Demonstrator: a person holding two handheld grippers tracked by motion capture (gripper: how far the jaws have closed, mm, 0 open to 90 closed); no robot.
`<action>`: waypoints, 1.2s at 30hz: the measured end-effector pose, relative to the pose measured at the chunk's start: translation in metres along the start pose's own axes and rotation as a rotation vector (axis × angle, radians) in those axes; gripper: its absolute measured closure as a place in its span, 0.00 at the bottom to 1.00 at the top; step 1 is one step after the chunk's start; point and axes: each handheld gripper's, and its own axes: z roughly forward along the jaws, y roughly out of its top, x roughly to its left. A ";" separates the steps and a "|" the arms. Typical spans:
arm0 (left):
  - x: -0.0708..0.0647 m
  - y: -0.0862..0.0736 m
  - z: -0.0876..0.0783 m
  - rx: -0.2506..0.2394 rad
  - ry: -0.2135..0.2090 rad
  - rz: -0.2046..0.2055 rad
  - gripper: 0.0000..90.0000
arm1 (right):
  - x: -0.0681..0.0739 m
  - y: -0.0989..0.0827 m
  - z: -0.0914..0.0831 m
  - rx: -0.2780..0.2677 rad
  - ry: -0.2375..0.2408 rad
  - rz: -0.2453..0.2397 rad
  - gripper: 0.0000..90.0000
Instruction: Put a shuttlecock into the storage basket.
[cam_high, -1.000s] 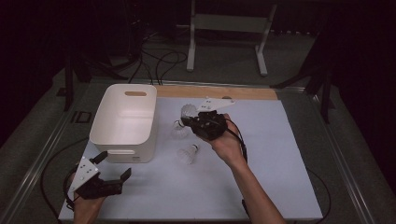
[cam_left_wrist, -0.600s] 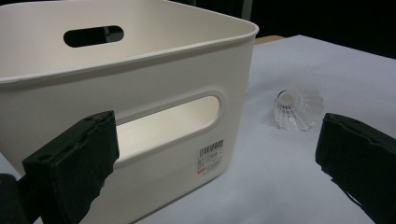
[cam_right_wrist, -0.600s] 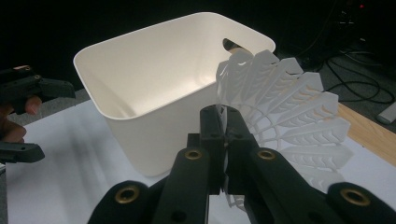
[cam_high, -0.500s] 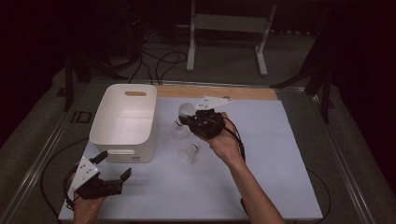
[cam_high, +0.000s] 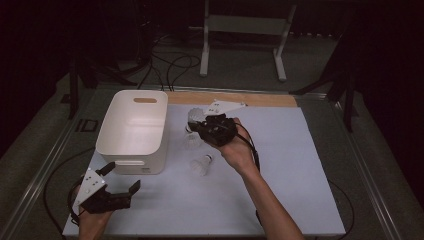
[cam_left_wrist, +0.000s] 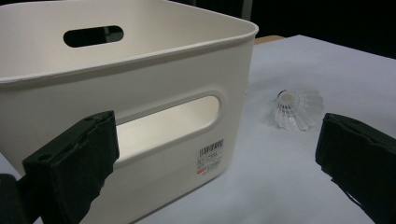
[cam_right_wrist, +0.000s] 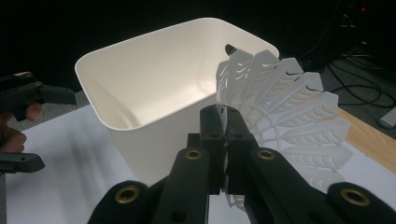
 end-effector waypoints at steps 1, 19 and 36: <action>0.000 0.000 0.000 0.000 0.000 0.001 0.00 | 0.000 0.001 0.000 0.000 0.004 -0.003 0.99; 0.000 0.000 0.000 -0.001 -0.002 0.000 0.00 | 0.006 0.015 0.009 -0.009 0.010 -0.018 0.99; 0.000 0.000 0.000 0.001 -0.002 0.002 0.00 | 0.008 0.024 0.018 -0.023 0.017 -0.025 0.99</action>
